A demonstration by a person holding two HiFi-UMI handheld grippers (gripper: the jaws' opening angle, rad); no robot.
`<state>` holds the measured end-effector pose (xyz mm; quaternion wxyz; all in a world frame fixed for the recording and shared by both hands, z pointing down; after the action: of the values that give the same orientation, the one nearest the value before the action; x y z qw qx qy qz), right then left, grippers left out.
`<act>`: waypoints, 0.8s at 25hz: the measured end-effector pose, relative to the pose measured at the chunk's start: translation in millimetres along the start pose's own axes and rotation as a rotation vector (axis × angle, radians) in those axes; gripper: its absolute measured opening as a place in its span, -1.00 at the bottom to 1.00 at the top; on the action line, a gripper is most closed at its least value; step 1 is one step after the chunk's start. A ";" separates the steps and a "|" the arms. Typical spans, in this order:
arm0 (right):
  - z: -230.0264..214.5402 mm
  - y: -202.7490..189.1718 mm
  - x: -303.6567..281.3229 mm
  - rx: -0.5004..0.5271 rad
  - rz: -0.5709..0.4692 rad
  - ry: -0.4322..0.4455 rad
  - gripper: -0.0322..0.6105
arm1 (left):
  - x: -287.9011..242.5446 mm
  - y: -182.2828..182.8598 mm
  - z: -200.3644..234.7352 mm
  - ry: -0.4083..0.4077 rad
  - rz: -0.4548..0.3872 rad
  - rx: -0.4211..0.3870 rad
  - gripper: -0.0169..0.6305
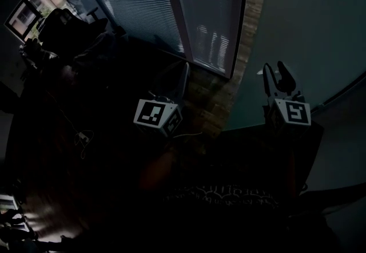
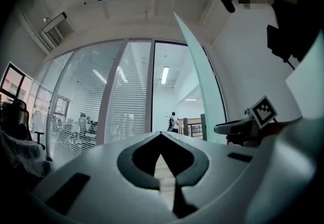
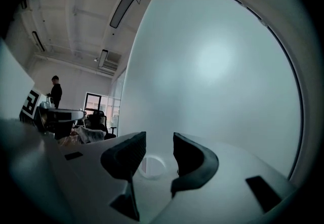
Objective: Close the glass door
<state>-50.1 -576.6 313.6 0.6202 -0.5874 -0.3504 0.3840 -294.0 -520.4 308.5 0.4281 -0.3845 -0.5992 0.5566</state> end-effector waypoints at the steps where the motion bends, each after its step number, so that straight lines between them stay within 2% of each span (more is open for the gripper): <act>1: 1.0 0.2 -2.4 0.007 -0.003 -0.011 -0.37 | -3.9 1.2 3.8 0.000 -0.002 -0.003 -0.94; 6: -1.3 0.1 -29.2 -0.007 -0.006 -0.020 -0.37 | -31.0 -10.2 32.7 0.018 -0.008 -0.011 -0.94; 12: -9.0 0.4 -78.7 0.002 0.009 -0.032 -0.37 | -79.1 -16.9 59.3 -0.002 0.007 0.010 -0.94; 20: -22.0 0.5 -126.3 0.016 0.028 -0.092 -0.38 | -116.7 -24.1 86.7 -0.028 0.016 0.043 -0.94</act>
<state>-88.6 -698.9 313.7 0.6026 -0.5692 -0.3671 0.4220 -335.8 -661.1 321.4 0.4236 -0.3722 -0.5899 0.5780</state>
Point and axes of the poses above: the fingertips, and each gripper's own axes: x backward along the fingers, z to its left, y out of its top, the point moved 2 cm from there along x, backward along the fingers
